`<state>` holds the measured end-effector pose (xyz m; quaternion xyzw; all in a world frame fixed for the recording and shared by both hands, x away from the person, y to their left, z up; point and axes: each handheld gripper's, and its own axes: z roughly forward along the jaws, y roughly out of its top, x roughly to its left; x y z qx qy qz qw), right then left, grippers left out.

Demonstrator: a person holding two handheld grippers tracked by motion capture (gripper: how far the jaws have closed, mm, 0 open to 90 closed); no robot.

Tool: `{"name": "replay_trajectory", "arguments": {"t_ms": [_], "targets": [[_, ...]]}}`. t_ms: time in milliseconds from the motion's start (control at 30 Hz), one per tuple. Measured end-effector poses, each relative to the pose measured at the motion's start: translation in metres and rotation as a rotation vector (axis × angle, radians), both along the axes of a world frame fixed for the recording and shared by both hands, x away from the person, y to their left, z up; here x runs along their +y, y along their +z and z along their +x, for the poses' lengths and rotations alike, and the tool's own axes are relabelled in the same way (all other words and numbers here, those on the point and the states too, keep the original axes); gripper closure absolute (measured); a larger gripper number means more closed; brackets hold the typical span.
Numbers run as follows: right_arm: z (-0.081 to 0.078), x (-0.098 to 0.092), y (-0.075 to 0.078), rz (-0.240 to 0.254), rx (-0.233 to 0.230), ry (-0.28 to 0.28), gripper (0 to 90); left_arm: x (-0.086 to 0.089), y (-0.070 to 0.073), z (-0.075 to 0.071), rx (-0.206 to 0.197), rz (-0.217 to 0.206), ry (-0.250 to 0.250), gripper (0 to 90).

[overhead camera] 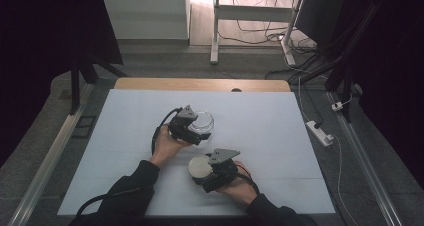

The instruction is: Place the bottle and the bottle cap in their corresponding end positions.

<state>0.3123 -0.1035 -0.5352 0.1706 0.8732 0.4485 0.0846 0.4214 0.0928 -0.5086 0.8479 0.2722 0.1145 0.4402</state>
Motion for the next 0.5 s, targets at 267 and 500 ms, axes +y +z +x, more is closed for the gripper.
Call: {"name": "replay_trajectory", "arguments": {"t_ms": [267, 500], "targets": [[0.0019, 0.0018, -0.0014, -0.033, 0.026, -0.005, 6.9, -0.0020, -0.0043, 0.0004, -0.015, 0.013, -0.008, 7.5], [0.0048, 0.0029, -0.0028, -0.061, 0.048, -0.028, 6.9, -0.0011, -0.0050, 0.0006, -0.017, 0.013, -0.014, 7.3]]}}
